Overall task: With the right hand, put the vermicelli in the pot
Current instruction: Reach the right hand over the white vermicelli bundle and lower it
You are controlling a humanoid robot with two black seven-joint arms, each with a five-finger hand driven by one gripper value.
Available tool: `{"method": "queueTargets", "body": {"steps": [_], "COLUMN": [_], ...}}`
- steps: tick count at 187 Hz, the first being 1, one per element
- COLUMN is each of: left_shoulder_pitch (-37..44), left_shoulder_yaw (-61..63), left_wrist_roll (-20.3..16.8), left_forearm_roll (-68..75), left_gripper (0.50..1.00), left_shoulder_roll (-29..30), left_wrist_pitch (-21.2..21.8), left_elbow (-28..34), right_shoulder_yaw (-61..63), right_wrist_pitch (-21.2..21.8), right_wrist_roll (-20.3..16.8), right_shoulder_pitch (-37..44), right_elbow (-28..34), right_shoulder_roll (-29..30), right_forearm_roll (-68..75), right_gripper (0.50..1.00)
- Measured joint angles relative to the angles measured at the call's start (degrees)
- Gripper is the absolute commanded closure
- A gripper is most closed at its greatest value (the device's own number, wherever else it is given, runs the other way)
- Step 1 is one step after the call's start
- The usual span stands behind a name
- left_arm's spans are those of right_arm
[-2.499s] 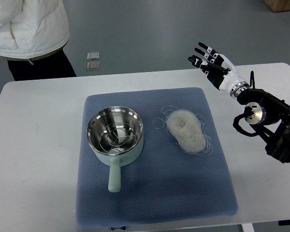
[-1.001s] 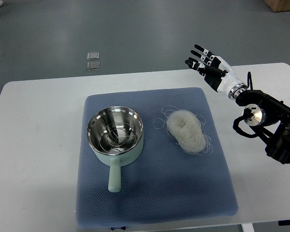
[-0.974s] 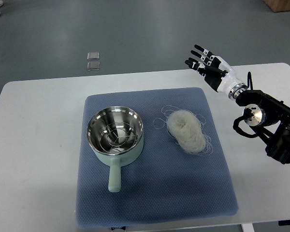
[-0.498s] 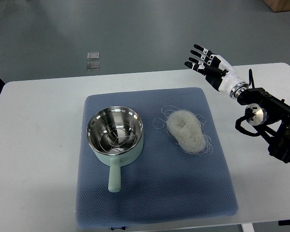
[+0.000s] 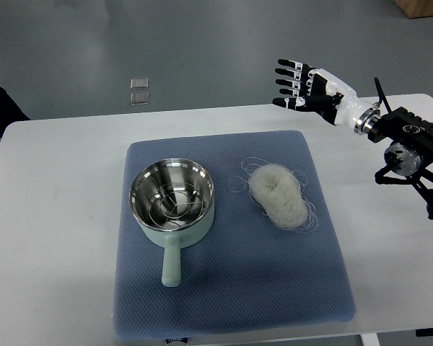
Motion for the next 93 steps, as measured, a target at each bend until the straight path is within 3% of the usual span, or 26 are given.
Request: {"method": "queueTargets", "body": {"steps": [53, 93], "left_shoulder_pitch": [0.0, 0.0], "left_shoulder_yaw": [0.0, 0.0], "left_wrist_roll": [0.0, 0.0], "left_forearm_roll": [0.0, 0.0], "left_gripper": [0.5, 0.5], "left_shoulder_roll": [0.0, 0.0], "left_wrist_pitch": [0.0, 0.0], "left_elbow": [0.09, 0.1], "right_shoulder_yaw": [-0.07, -1.1], "right_wrist_pitch": [12.54, 14.4], "right_wrist_roll": [2.51, 6.88], "right_shoulder_pitch": [5.04, 5.88], "right_elbow": [7.06, 13.32], "right_shoulder_roll": [-4.98, -5.13], "right_forearm_roll": [-26.16, -48.53], "right_gripper": [0.579, 0.579]}}
